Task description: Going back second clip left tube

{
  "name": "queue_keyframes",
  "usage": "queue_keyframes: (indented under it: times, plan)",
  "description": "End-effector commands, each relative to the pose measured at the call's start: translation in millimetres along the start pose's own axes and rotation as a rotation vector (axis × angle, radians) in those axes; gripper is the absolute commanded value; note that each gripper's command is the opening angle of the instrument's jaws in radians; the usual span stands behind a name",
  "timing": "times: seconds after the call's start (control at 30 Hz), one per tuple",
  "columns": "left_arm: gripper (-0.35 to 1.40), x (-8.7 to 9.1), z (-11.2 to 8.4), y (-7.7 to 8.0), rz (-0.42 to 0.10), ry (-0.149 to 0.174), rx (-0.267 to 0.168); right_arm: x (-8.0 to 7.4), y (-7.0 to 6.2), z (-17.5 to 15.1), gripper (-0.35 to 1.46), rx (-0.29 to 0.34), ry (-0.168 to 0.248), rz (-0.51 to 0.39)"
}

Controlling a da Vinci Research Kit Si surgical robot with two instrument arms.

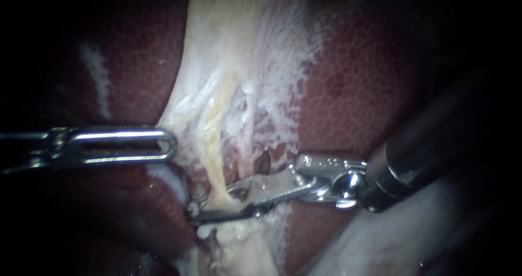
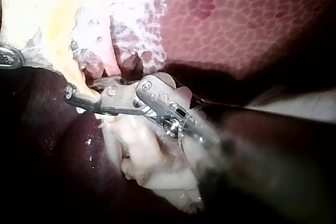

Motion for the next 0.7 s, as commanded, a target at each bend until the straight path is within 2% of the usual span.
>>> queue_keyframes:
  times: [0.03,0.2,0.23,0.4,0.47,0.57,0.7]
  plan:
    - [-0.35,0.0,0.0,0.0,0.000,0.000,0.000,-0.1,0.0,0.1,-0.35,0.000,-0.001,-0.001]
    - [-0.35,0.0,0.0,0.0,0.000,0.000,0.000,-0.1,0.0,0.1,-0.33,0.001,-0.001,-0.001]
    - [-0.35,0.0,0.0,0.0,0.000,0.000,0.000,-0.1,-0.1,0.1,-0.29,0.002,-0.001,-0.002]
    - [-0.35,0.0,0.0,0.0,0.000,0.000,0.000,0.1,-0.7,0.3,0.22,0.004,-0.002,-0.002]
    - [-0.35,0.0,0.0,0.0,0.000,0.000,0.000,0.4,-0.7,0.4,0.38,0.006,0.004,-0.048]
    - [-0.35,0.1,0.0,0.0,0.000,0.000,0.000,0.8,-0.6,0.6,0.49,0.012,0.015,-0.106]
    - [-0.35,0.1,0.0,0.0,0.001,0.000,0.000,0.9,-0.5,0.7,0.53,0.011,0.027,-0.142]
